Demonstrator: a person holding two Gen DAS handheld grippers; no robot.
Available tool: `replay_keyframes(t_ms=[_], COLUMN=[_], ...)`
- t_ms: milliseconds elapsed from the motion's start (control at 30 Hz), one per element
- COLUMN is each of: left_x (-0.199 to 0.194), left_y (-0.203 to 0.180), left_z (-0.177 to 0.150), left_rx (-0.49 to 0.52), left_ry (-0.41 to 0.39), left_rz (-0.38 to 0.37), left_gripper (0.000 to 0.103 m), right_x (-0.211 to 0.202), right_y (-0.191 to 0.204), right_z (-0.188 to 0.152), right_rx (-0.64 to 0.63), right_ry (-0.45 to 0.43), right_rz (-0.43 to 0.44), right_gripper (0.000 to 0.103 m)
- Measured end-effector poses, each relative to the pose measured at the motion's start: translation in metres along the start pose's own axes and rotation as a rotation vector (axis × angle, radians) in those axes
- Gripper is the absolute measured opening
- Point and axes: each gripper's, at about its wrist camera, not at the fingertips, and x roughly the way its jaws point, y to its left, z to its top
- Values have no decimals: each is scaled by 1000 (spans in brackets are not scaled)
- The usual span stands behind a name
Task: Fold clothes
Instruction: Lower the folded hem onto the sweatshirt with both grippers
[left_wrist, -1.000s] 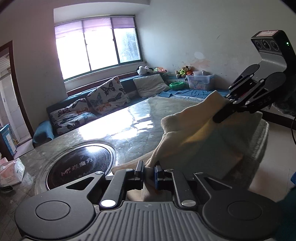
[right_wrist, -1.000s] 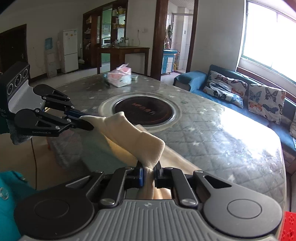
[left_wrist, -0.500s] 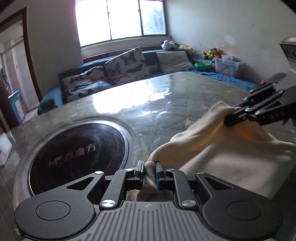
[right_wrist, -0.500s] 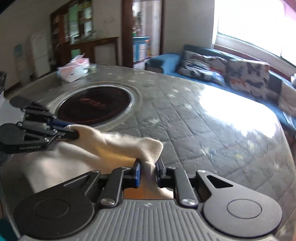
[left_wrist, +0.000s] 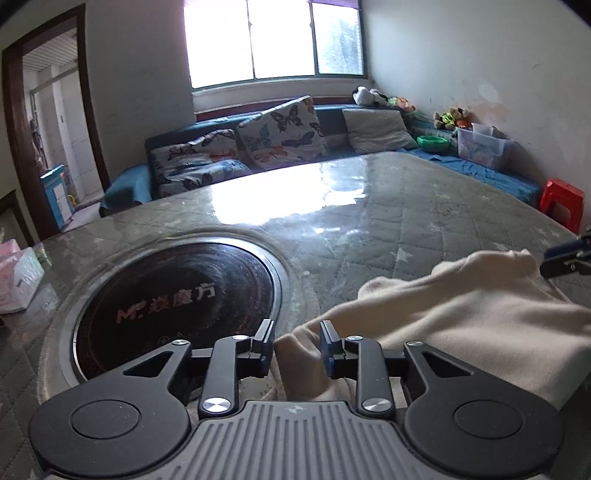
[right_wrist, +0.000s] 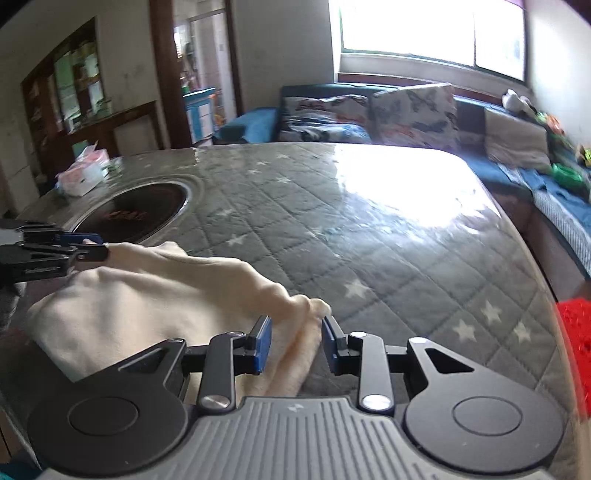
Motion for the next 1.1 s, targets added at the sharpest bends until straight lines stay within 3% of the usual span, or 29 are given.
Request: replay_keyframes(t_ms=[167,267,500,633,833,1100], left_x=[-16,-21,-11,3,24,48], left_y=[-3,-9,-27,-38,-46,-42], left_z=[9,11,16,19,25,22], left_rx=[-17,-1,13,7,1,-37], left_ry=[-29,-34,3,28,55,89], left_rz=[-11,-42,-121,-153,-173,-147], left_gripper=[40,40,38,37,37,39], right_x=[13,21,17,11,38,75], right_y=[-6,-8,-6,4,38,57], right_z=[-1,-1,2,15,34,37], right_rx=[41,63,49,38,-47,-90], right_ry=[-10,-11,-24,-56,-30,20], right_rz=[11,0,-69,-18,73,57], right_gripper=[29,16,17,19,19,25])
